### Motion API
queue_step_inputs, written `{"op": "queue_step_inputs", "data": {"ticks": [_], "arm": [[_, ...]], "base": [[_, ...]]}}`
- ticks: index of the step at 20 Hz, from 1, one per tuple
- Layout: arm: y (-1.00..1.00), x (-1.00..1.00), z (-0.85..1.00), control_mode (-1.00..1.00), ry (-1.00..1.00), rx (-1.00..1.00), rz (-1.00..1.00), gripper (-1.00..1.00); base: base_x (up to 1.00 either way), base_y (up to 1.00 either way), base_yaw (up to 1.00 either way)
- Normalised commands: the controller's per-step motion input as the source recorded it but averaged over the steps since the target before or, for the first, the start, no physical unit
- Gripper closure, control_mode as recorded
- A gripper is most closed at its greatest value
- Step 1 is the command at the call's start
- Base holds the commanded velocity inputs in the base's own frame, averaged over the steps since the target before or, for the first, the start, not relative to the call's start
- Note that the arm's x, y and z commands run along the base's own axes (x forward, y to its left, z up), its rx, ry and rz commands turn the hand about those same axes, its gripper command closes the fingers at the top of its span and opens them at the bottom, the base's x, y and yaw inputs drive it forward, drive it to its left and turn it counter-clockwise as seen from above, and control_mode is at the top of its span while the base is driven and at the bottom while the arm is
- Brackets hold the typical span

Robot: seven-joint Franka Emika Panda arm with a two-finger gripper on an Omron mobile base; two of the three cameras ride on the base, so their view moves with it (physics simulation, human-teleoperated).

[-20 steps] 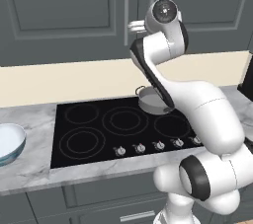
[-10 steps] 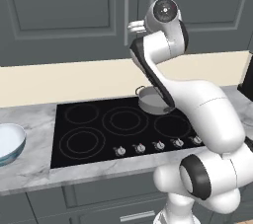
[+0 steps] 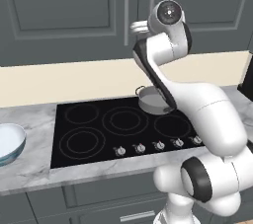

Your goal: Open the cabinet and move the ladle to the pot. Then close the cabinet.

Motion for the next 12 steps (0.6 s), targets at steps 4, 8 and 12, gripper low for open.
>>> {"op": "queue_step_inputs", "data": {"ticks": [4,8,12], "arm": [[-0.82,-0.04,0.0,-1.0,-0.07,0.05,-0.07,1.0],[-0.89,-0.15,0.0,-1.0,-0.04,0.05,-0.11,1.0],[-0.96,-0.34,0.02,-1.0,-0.03,0.04,-0.12,1.0]], "base": [[0.0,0.0,0.0],[0.0,0.0,0.0],[0.0,0.0,0.0]]}}
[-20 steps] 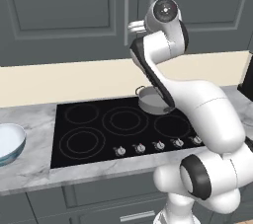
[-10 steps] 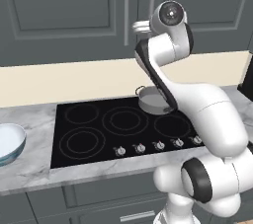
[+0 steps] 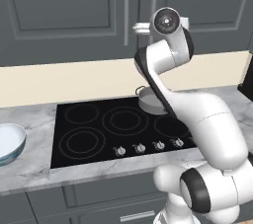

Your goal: Open the cabinet and move the ladle to the pot. Then close the cabinet.

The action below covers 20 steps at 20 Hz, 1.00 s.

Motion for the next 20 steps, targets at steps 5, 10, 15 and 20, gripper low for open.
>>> {"op": "queue_step_inputs", "data": {"ticks": [5,10,15,20], "arm": [[-1.0,-0.57,0.09,-1.0,0.0,0.05,-0.11,1.0],[-1.0,-0.74,0.09,-1.0,0.0,0.05,-0.05,1.0],[-1.0,-0.78,0.06,-1.0,0.0,0.04,0.0,1.0],[-1.0,-0.75,0.06,-1.0,0.0,0.05,0.0,1.0]], "base": [[0.0,0.0,0.0],[0.0,0.0,0.0],[0.0,0.0,0.0],[0.0,0.0,0.0]]}}
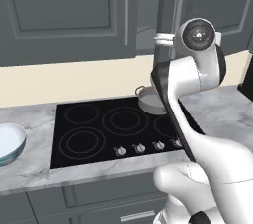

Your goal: Open the cabinet and move the ladle to the pot. Then close the cabinet.

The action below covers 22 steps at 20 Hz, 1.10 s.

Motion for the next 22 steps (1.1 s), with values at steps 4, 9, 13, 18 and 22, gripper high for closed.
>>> {"op": "queue_step_inputs", "data": {"ticks": [4,9,13,18,22], "arm": [[-1.0,-0.77,0.02,-1.0,0.0,0.05,0.0,1.0],[-1.0,-0.76,0.0,-1.0,0.0,0.03,0.0,1.0],[-1.0,-0.77,0.0,-1.0,0.0,0.02,0.0,1.0],[-0.96,-0.7,0.0,-1.0,0.0,0.01,0.0,-1.0],[-0.28,-0.59,0.0,-1.0,0.0,0.0,0.0,-1.0]], "base": [[0.0,0.0,0.0],[0.0,0.0,0.0],[0.0,0.0,0.0],[0.0,0.0,0.0],[0.0,0.0,0.0]]}}
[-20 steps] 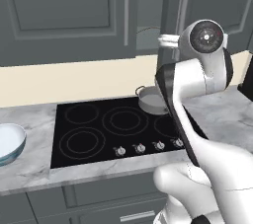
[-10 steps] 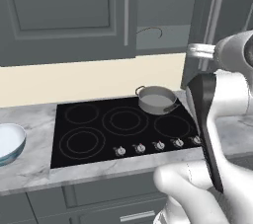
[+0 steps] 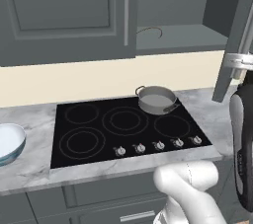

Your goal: Open the cabinet and move the ladle to the pot. Then close the cabinet.

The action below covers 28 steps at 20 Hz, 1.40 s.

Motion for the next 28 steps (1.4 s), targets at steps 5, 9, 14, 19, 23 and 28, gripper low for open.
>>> {"op": "queue_step_inputs", "data": {"ticks": [5,9,14,19,23,28], "arm": [[0.43,-0.98,0.0,-1.0,-0.01,0.0,-0.01,-1.0],[0.96,-1.0,0.0,-1.0,0.0,0.0,-0.06,-1.0],[0.94,-0.85,0.01,-1.0,0.0,-0.02,-0.07,-1.0],[0.84,-0.16,0.04,-1.0,0.04,-0.01,-0.03,-1.0],[0.62,0.46,0.0,-1.0,0.06,0.0,-0.03,-1.0],[0.33,0.79,0.0,-1.0,0.01,-0.02,-0.05,-1.0]], "base": [[0.0,0.0,0.0],[0.0,0.0,0.0],[0.0,0.0,0.0],[0.0,0.0,0.0],[0.0,0.0,0.0],[0.0,0.0,0.0]]}}
